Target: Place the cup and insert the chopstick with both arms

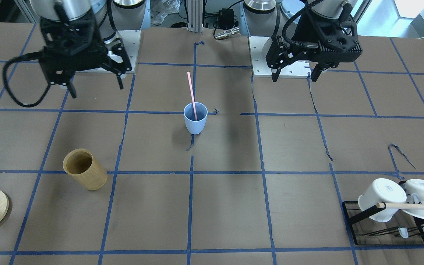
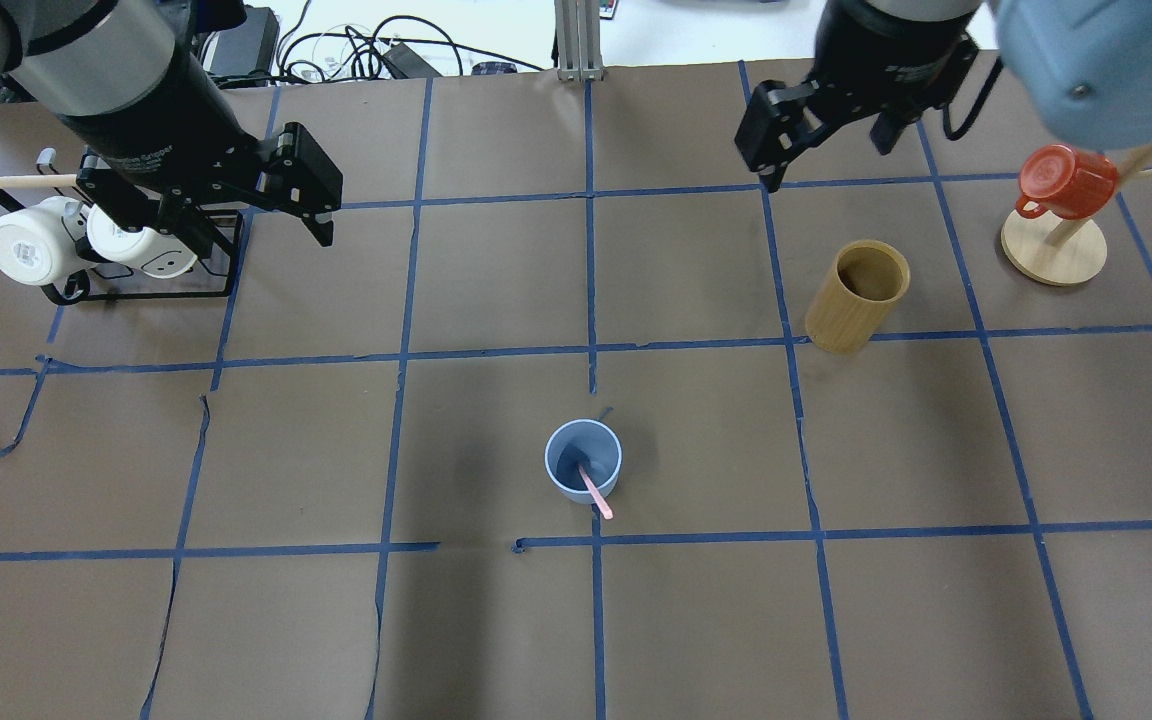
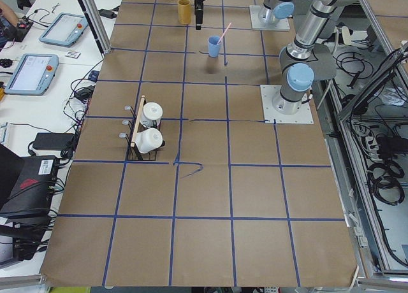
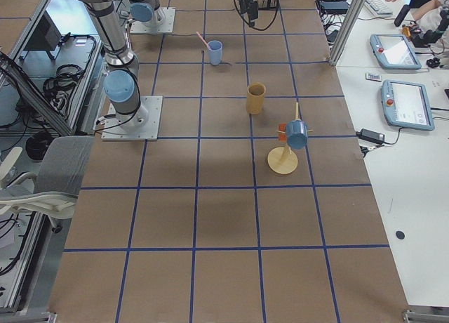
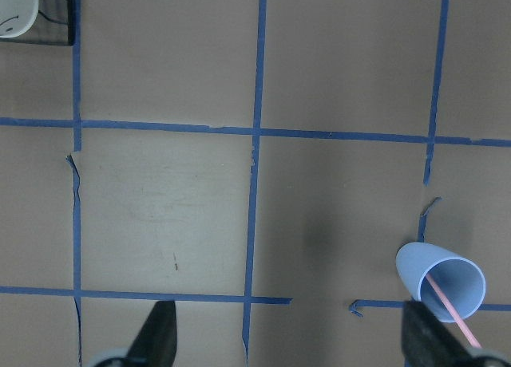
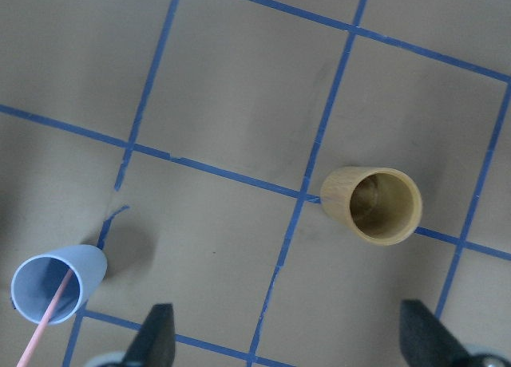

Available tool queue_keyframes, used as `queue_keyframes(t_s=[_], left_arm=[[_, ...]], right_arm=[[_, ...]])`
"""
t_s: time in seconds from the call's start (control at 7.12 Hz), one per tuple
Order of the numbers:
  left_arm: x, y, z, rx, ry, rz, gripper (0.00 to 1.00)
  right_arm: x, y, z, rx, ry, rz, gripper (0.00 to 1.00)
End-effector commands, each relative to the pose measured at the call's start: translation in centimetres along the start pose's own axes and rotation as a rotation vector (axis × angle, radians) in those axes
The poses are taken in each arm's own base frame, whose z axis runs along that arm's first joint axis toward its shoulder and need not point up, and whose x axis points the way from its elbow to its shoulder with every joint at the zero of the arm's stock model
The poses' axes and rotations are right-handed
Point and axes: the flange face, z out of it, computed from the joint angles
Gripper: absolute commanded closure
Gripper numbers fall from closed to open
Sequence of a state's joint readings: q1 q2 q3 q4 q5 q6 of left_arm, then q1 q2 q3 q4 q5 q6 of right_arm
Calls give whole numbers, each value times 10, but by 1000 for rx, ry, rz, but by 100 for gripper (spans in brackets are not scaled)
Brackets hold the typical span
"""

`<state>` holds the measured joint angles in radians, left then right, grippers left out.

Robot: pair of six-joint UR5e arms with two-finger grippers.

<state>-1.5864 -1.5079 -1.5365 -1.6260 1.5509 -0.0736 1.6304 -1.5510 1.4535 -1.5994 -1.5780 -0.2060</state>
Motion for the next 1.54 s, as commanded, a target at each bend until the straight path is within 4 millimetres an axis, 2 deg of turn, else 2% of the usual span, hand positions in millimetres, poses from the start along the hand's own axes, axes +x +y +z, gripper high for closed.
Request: queue_keyframes(t_s=[0.0, 0.42, 1.4], left_arm=[[0, 0, 0, 0, 0, 0, 0], [0, 0, 0, 0, 0, 0, 0], [0, 0, 0, 0, 0, 0, 0]], right_arm=[[28, 9, -8, 5, 2, 61, 0], [37, 8, -7, 9, 8, 76, 0], [36, 9, -7, 6, 1, 61, 0]])
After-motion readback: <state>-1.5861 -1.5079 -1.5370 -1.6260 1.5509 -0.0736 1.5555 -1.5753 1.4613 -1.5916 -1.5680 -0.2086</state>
